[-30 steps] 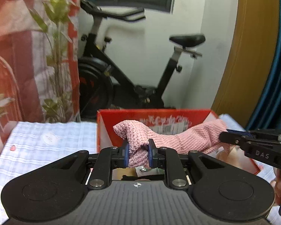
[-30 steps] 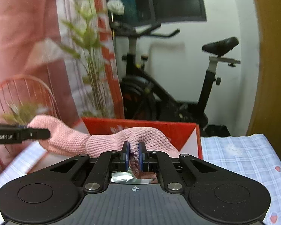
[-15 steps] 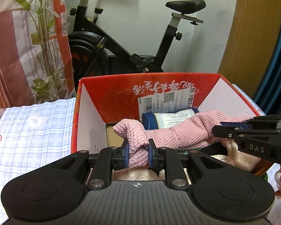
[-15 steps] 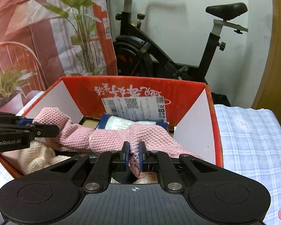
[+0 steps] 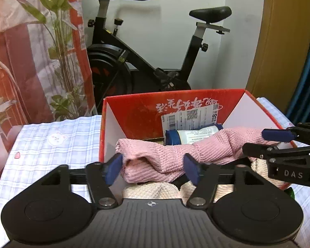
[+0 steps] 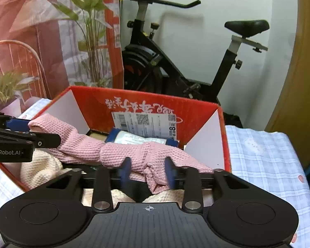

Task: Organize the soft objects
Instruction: 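Open the left gripper over the box and withdraw it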

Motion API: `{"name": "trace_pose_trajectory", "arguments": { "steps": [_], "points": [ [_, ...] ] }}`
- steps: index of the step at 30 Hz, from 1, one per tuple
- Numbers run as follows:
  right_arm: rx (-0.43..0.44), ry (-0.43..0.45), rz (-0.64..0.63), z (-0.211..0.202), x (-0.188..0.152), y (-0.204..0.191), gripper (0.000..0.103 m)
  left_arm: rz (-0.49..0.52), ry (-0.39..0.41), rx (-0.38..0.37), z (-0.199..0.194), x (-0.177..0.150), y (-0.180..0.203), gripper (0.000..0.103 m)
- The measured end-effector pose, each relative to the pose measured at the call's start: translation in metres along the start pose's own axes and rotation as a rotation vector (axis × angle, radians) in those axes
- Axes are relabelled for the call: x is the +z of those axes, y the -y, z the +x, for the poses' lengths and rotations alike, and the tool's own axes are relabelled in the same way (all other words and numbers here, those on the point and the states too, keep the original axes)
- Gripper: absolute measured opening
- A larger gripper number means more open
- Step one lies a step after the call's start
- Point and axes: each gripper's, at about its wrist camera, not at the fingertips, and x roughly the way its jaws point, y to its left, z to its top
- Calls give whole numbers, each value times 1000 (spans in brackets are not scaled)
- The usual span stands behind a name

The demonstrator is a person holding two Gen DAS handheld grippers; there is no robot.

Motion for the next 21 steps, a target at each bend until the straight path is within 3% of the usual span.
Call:
{"name": "trace_pose_trajectory", "arguments": {
  "steps": [4, 8, 9, 21],
  "points": [
    [-10, 27, 4, -20, 0, -1, 66, -1, 27, 21, -21, -1, 1, 100],
    [-6, 59, 19, -40, -4, -1, 98, -20, 20, 26, -39, -8, -1, 103],
    [-2, 69, 24, -46, -6, -1, 101, -27, 17, 28, -44, -11, -2, 103],
    [7, 134, 45, -91, -42, 10, 103, -90, 71, 65, -87, -57, -8, 103]
  ]
}}
